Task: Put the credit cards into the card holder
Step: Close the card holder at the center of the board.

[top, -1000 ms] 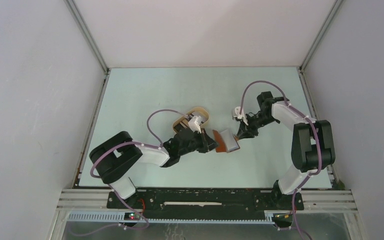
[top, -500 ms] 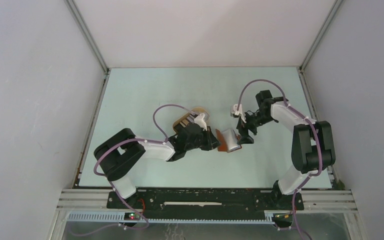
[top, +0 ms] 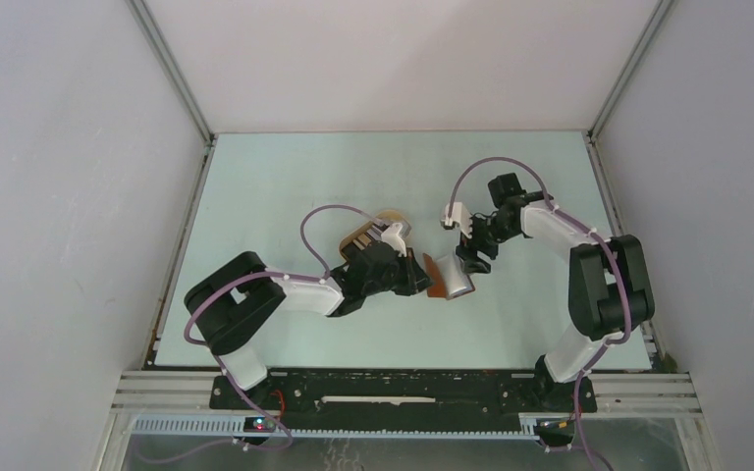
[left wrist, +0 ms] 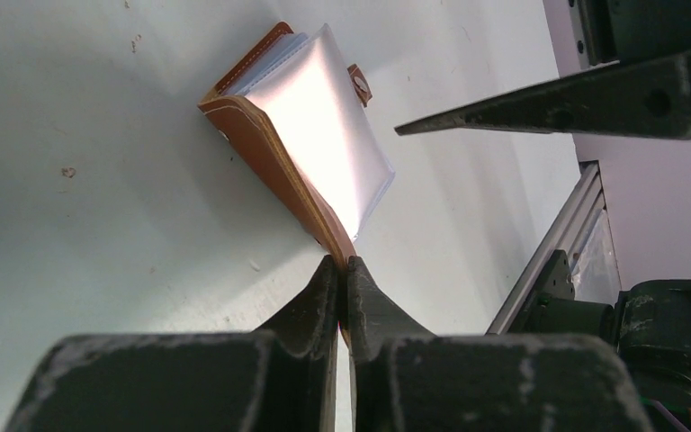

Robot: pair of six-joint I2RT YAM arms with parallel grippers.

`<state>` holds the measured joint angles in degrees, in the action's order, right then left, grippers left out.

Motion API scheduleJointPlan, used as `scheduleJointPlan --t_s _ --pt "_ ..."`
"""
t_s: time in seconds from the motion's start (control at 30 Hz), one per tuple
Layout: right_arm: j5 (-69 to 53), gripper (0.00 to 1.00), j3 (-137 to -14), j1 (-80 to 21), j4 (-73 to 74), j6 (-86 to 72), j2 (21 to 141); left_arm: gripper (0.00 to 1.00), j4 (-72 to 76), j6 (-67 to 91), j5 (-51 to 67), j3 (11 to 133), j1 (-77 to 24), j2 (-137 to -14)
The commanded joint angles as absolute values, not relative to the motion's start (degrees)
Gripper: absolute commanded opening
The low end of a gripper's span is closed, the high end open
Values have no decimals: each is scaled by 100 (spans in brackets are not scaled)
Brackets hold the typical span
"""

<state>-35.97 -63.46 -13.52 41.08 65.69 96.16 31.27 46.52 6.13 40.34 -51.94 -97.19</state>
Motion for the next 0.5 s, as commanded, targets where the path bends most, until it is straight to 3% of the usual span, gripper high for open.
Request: scheduleJointPlan --t_s 0.0,0.27,0.47 --pt "-3339 78 -6320 -1473 3904 6435 9778 7 3427 4648 598 4065 -5213 -9725" --pt "-3015 71 -6317 -1657 3796 6403 9993 7 3484 4684 617 4043 -5222 -9729" --pt "-2753 58 -6317 -1705 3578 6276 10053 6 3507 4706 581 4009 -5238 -9713"
